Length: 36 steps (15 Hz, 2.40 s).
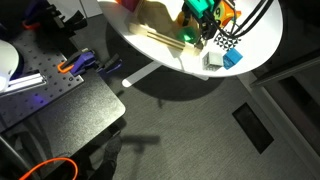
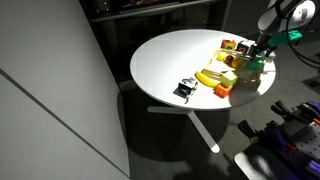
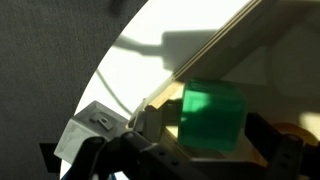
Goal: Pick up the green block and put it on the lime green block
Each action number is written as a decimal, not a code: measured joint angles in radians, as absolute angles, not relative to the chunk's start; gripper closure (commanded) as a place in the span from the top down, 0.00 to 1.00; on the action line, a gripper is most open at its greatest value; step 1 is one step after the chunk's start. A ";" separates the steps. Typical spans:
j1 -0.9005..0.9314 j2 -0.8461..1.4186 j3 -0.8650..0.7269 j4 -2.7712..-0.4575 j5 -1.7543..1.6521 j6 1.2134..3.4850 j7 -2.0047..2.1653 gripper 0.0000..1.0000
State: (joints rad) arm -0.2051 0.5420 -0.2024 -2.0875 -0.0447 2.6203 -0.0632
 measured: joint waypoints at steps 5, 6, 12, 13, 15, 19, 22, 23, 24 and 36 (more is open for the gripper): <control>-0.205 0.564 -0.188 -2.072 -0.045 2.620 -0.063 1.00; -0.205 0.568 -0.187 -2.069 -0.045 2.620 -0.063 0.75; -0.205 0.586 -0.187 -2.060 -0.045 2.620 -0.063 0.33; -0.205 0.587 -0.187 -2.059 -0.045 2.620 -0.063 0.32; -0.204 0.586 -0.187 -2.056 -0.045 2.620 -0.062 0.29; -0.193 0.575 -0.189 -2.054 -0.045 2.620 -0.050 0.29; -0.172 0.552 -0.193 -2.055 -0.045 2.615 -0.027 0.29; -0.164 0.543 -0.193 -2.056 -0.045 2.612 -0.021 0.29; -0.156 0.533 -0.193 -2.058 -0.045 2.608 -0.018 0.29; -0.097 0.372 -0.142 -2.092 -0.047 2.441 -0.016 0.29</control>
